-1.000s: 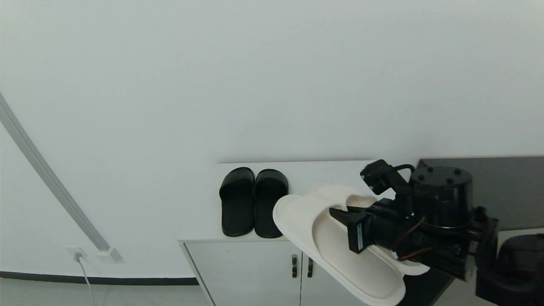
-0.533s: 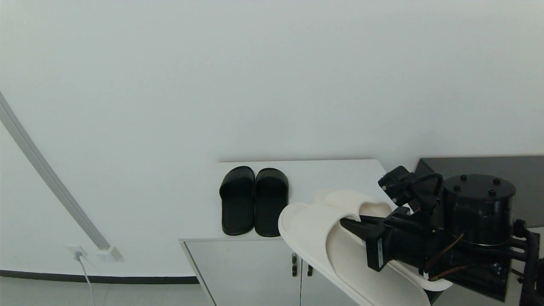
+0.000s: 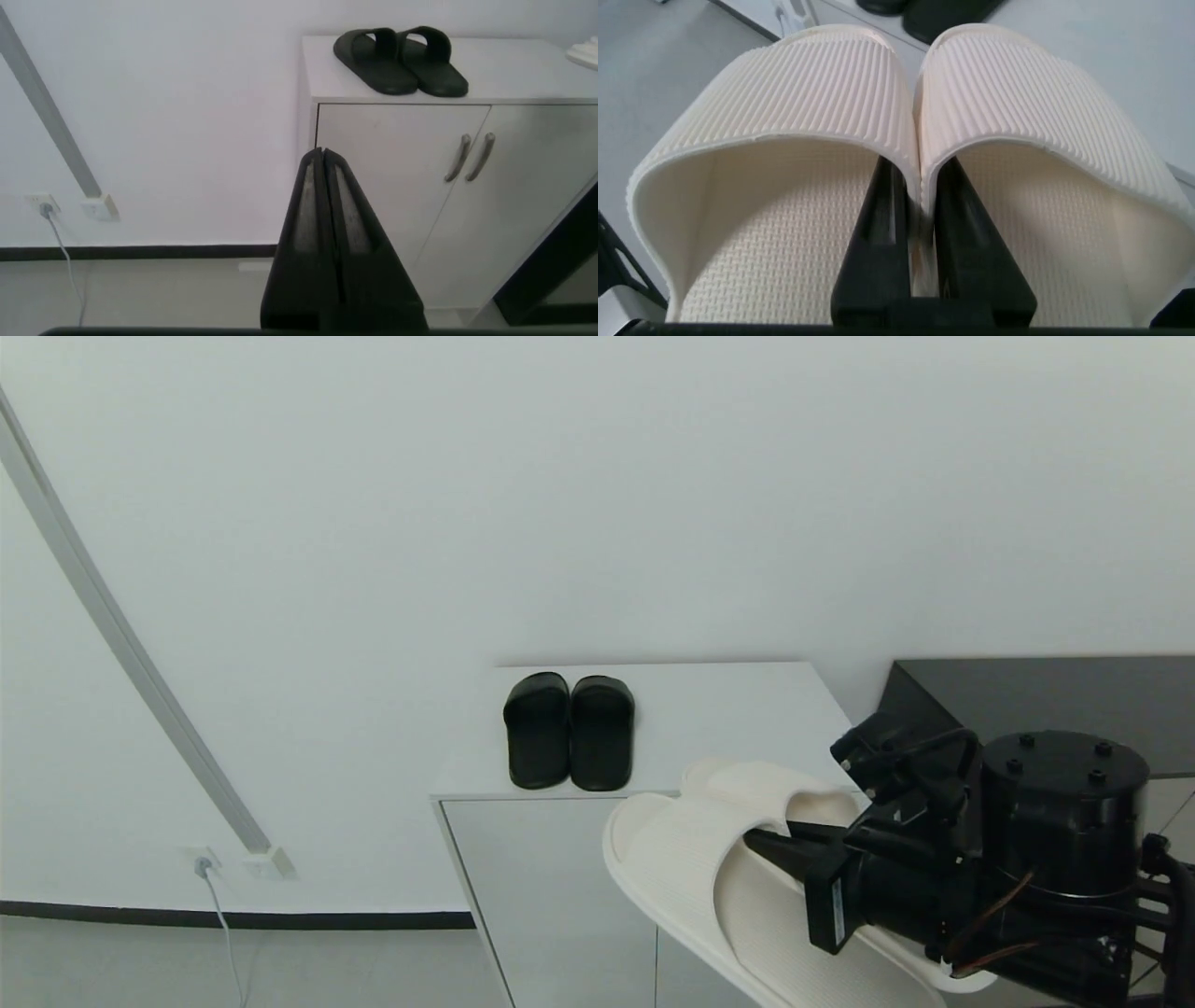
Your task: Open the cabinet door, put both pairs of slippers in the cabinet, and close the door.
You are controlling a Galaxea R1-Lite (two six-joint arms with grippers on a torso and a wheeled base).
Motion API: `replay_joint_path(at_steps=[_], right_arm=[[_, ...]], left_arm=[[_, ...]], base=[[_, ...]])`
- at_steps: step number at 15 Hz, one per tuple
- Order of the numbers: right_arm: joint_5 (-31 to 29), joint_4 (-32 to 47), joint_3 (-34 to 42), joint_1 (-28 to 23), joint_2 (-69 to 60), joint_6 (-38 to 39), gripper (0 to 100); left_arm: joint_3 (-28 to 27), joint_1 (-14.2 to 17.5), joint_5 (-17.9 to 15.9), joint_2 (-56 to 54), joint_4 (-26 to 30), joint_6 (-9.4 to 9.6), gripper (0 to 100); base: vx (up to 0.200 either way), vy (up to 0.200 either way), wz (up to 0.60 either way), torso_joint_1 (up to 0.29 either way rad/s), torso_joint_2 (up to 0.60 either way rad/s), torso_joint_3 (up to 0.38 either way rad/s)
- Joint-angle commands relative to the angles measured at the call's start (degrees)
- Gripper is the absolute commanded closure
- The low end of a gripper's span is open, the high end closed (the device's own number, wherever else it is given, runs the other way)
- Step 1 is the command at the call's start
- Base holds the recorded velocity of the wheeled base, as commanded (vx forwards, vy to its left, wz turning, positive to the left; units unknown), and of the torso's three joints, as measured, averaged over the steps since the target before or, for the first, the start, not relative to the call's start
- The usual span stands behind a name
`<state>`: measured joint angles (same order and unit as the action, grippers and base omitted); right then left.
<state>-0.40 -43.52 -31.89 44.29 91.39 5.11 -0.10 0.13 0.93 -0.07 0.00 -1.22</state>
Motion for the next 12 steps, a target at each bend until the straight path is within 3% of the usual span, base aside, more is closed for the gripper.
replay_joint_path(at_steps=[1,12], right_arm=[[0.0,0.0,0.2,-0.1,0.1,0.0,100],[-0.2,0.0,0.4,0.2,0.5,-0.7,100]], left_arm=[[0.0,0.0,0.0,0.1,0.0,-0.01,100],[0.0,0.0,0.1,0.1,0.0,-0.01,100]], base=[[0.000,0.000,0.00,0.000,0.00,0.000],[0.000,0.000,0.00,0.000,0.00,0.000]])
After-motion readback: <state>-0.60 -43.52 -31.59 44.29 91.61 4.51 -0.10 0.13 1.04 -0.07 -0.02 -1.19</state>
